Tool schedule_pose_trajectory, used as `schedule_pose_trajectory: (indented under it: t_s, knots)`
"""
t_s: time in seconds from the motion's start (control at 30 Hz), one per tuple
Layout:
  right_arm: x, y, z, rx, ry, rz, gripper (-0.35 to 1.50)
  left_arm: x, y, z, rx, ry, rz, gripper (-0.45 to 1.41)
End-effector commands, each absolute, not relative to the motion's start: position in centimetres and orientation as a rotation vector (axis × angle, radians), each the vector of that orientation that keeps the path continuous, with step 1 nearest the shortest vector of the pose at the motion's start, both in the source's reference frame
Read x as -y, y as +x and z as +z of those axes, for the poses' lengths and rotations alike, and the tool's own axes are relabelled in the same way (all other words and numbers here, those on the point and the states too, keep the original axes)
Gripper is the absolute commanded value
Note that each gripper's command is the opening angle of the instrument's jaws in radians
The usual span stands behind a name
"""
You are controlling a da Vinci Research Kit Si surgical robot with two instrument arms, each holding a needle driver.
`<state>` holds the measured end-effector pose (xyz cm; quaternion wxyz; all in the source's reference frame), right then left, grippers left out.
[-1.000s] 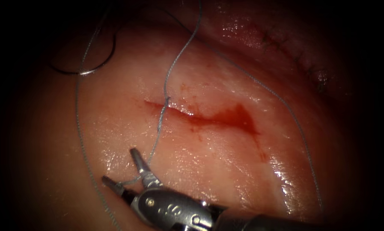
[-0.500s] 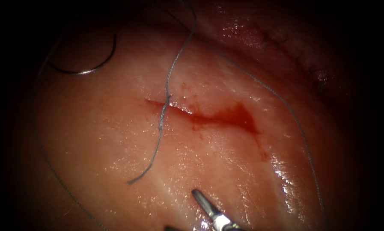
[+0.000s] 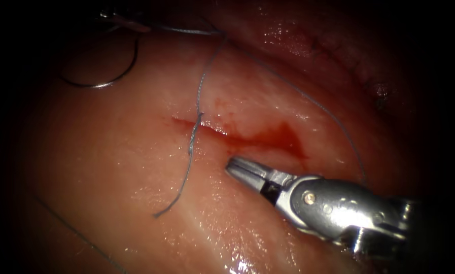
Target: Wound Closure
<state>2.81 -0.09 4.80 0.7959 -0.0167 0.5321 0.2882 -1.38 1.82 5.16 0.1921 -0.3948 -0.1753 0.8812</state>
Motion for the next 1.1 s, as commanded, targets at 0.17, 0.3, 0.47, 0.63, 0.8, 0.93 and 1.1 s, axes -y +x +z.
schedule_pose_trajectory:
  t_s: [0.17,0.3,0.47,0.63,0.8,0.93,1.1]
  knots:
    - [-0.2,3.23,5.2,-1.161,-0.056,0.583,-0.35,-1.5,-1.44,5.2,0.482,-1.112,2.481,-0.45]
    - [-0.4,3.44,5.5,-1.164,-0.08,0.582,-0.35,-1.3,-1.48,5.2,0.481,-1.13,2.483,-0.45]
    - [-0.6,3.62,5.7,-1.22,-0.101,0.582,-0.35,-1.1,-1.56,5.2,0.483,-1.171,2.49,-0.45]
    - [-0.8,3.66,5.7,-1.297,-0.129,0.594,-0.35,-0.9,-1.61,5.3,0.482,-1.183,2.49,-0.45]
    - [-0.8,3.6,5.7,-1.347,-0.159,0.611,-0.35,-0.8,-1.64,5.3,0.486,-1.192,2.486,-0.45]
    - [-0.9,3.61,5.7,-1.486,-0.081,0.631,-0.35,-0.7,-1.76,5.4,0.499,-1.208,2.483,-0.45]
    - [-1.0,3.61,5.6,-1.661,0.139,0.632,-0.35,-0.6,-1.97,5.5,0.524,-1.222,2.477,-0.45]
